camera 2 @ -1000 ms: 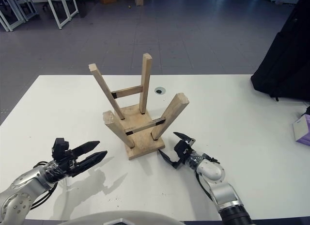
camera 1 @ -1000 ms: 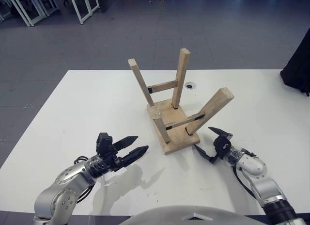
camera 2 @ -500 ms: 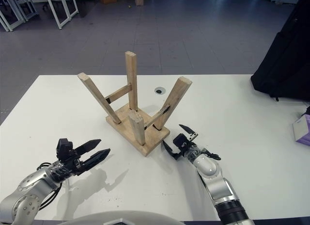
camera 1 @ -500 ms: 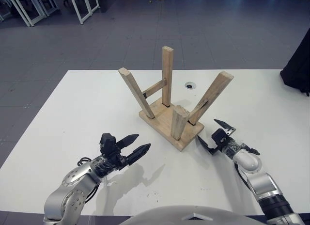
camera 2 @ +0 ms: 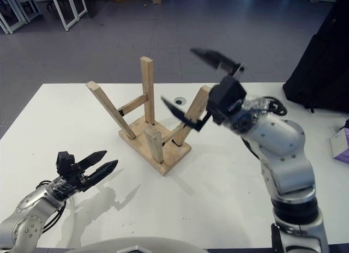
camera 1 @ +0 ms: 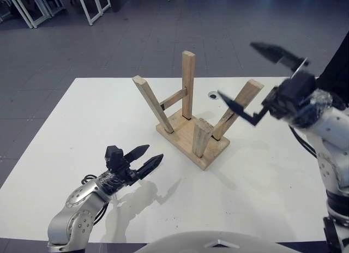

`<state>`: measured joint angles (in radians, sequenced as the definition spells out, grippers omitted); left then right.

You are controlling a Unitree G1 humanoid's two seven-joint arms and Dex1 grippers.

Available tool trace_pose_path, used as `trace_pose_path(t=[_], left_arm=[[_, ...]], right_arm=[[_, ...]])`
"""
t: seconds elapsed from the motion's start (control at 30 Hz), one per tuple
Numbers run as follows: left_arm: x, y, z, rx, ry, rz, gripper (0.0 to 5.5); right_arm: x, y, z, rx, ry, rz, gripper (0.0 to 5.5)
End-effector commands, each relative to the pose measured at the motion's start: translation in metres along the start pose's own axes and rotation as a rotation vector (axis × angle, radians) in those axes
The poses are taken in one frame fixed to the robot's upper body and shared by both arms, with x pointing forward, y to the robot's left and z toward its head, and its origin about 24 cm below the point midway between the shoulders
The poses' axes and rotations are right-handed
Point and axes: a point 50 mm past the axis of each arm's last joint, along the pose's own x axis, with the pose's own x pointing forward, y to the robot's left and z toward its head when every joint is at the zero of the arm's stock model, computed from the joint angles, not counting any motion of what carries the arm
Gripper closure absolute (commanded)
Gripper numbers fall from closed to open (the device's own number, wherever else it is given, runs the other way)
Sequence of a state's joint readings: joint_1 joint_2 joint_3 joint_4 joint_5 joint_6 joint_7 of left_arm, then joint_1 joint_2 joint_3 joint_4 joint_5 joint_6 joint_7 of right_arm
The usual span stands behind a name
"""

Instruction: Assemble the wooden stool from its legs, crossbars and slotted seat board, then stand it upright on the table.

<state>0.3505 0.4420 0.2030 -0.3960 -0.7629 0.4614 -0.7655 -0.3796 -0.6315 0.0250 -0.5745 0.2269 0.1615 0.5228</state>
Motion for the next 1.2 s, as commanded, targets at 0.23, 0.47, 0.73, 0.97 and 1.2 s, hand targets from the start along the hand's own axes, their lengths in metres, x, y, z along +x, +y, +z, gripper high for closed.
trace_pose_path(t=[0.23, 0.47, 0.73, 0.97, 1.2], left_arm=[[0.005, 0.003, 0.004, 0.024, 0.025, -0.02, 1.18], [0.01, 0.006, 0.008, 0.034, 0.02, -0.028, 1.18], [0.03, -0.025, 0.024, 0.253, -0.017, -0.185, 1.18], [0.058, -0.048, 0.051, 0.426, -0.06, -0.321, 1.18], [0.066, -0.064, 0.062, 0.452, -0.088, -0.388, 1.18]], right_arm=[[0.018, 0.006, -0.03, -0.623, 0.099, -0.215, 0.39], [-0.084, 0.159, -0.154, -0.412, 0.641, 0.687, 0.39], [-0.032, 0.109, -0.128, -0.346, 0.466, 0.374, 0.39], [0.002, 0.058, -0.079, -0.141, 0.204, 0.009, 0.39], [-0.007, 0.028, -0.078, -0.047, 0.214, -0.18, 0.39]])
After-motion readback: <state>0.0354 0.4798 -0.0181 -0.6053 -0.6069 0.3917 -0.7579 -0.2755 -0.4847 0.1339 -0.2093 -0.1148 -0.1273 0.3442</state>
